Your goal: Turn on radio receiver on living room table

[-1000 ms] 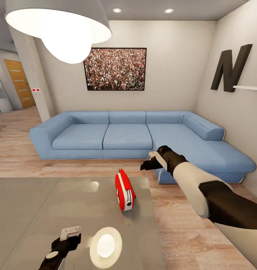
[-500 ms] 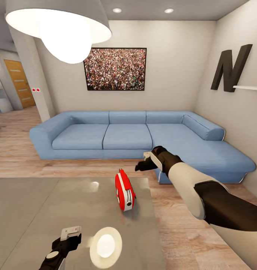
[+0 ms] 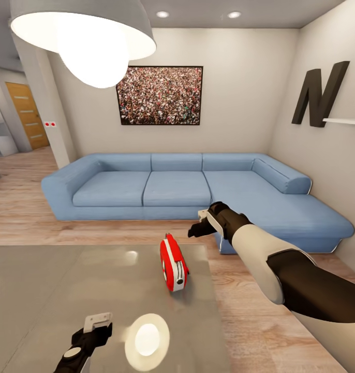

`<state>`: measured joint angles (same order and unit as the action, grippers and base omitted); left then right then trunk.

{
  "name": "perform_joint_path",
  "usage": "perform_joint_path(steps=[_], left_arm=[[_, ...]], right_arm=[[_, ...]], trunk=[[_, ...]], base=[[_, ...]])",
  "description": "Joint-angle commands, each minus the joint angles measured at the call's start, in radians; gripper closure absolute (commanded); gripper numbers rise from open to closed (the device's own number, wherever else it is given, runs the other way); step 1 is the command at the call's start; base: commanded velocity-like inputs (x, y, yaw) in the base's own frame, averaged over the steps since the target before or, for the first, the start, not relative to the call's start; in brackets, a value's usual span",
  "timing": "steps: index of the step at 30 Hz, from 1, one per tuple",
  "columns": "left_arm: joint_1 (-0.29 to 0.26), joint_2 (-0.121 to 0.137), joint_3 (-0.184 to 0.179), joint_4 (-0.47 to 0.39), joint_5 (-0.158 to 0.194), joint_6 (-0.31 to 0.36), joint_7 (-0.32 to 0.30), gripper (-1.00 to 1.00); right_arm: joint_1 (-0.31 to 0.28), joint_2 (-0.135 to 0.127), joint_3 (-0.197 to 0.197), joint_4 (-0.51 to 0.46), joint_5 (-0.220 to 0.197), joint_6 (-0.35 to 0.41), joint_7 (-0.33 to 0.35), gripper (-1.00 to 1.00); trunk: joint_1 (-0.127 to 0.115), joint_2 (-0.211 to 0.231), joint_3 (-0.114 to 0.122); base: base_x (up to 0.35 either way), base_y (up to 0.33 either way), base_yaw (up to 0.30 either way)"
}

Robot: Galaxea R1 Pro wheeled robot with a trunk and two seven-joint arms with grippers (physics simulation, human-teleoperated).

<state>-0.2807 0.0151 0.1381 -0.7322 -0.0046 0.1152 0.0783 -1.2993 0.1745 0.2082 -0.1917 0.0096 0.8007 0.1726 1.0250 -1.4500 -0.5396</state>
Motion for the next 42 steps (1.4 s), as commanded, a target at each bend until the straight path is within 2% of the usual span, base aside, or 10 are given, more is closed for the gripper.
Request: perform_joint_path(steps=[1, 9, 23, 33, 42], left_arm=[[0.000, 0.000, 0.000, 0.000, 0.000, 0.001, 0.000, -1.00], [0.000, 0.000, 0.000, 0.001, 0.000, 0.000, 0.000, -1.00], [0.000, -0.004, 0.000, 0.002, -0.003, -0.003, 0.000, -1.00], [0.000, -0.006, 0.000, 0.002, -0.003, -0.003, 0.000, -1.00], [0.000, -0.006, -0.001, 0.003, -0.003, -0.005, 0.000, -1.00]], right_arm=[[0.000, 0.000, 0.000, 0.000, 0.000, 0.000, 0.000, -1.00], [0.000, 0.000, 0.001, 0.000, 0.001, 0.000, 0.001, -1.00], [0.000, 0.000, 0.001, 0.000, 0.001, 0.000, 0.002, -1.00], [0.000, 0.000, 0.001, 0.000, 0.001, 0.000, 0.002, -1.00], [0.000, 0.000, 0.001, 0.000, 0.001, 0.000, 0.002, -1.00]], trunk=[[0.000, 0.000, 0.000], [0.000, 0.000, 0.000], [0.000, 0.000, 0.000], [0.000, 0.000, 0.000], [0.000, 0.000, 0.000]], base=[[0.000, 0.219, 0.000], [0.000, 0.228, 0.000], [0.000, 0.017, 0.000], [0.000, 0.204, 0.000], [0.000, 0.027, 0.000]])
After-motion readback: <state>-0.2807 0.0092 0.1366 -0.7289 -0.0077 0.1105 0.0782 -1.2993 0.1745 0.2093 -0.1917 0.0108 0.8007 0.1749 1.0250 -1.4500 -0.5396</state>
